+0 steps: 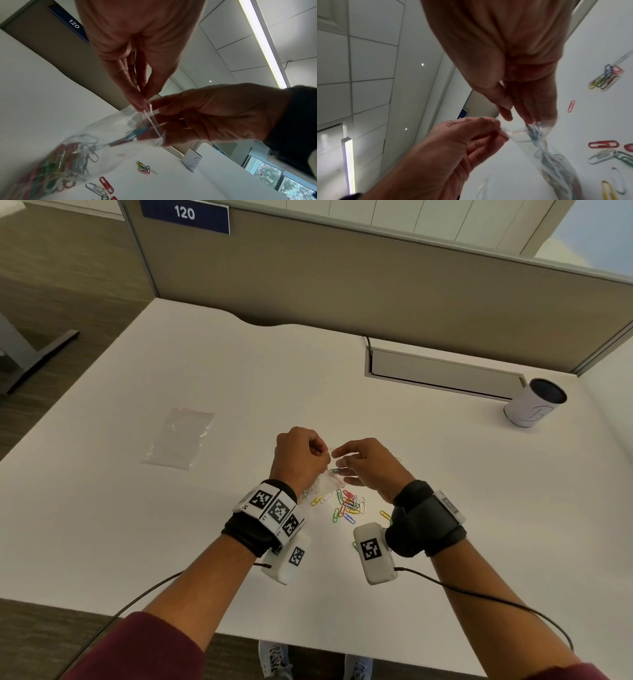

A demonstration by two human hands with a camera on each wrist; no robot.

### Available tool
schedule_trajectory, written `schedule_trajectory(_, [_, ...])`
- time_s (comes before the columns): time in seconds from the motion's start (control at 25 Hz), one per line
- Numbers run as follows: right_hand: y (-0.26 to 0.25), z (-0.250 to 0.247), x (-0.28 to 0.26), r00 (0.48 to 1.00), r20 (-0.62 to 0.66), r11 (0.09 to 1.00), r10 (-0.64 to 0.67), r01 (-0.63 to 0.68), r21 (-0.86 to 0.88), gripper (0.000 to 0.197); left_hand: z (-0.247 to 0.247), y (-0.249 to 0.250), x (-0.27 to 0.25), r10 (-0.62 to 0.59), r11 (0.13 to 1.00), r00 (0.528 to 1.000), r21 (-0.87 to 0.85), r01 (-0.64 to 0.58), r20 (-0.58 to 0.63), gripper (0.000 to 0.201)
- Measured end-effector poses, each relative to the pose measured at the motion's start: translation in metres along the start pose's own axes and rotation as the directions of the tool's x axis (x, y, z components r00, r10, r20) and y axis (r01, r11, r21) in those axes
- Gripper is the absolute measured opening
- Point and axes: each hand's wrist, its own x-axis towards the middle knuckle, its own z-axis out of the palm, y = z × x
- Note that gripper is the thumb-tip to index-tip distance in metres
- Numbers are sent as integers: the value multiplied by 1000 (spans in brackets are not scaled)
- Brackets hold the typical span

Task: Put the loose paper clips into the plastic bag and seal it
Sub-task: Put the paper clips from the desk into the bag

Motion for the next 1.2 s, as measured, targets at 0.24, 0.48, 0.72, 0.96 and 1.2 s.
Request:
schedule_trajectory(0.24, [23, -15, -14, 938, -264, 974, -223, 209, -83, 24, 3, -1, -2, -1, 1000, 1000, -4, 1, 13, 2])
schedule_trajectory(0.48, [123, -16, -46, 978, -83, 801, 192, -205, -562, 92, 10, -2, -5, 16, 1000, 999, -11, -15, 45, 3])
schedule_trajectory(0.72, [126, 9, -36, 990, -107, 839, 97, -139, -526, 72, 15, 3, -10, 38, 999, 997, 0, -38, 61, 2])
schedule_trajectory(0.96, [119, 14, -30, 991, -104, 865, 88, -128, -485, 92, 5, -2, -11, 30, 1000, 999, -1, -30, 28, 2])
schedule_trajectory(1.2, [106, 25, -17, 992, -107, 883, 61, -104, -458, 72, -8, -5, -12, 20, 1000, 1000, -3, -20, -15, 3])
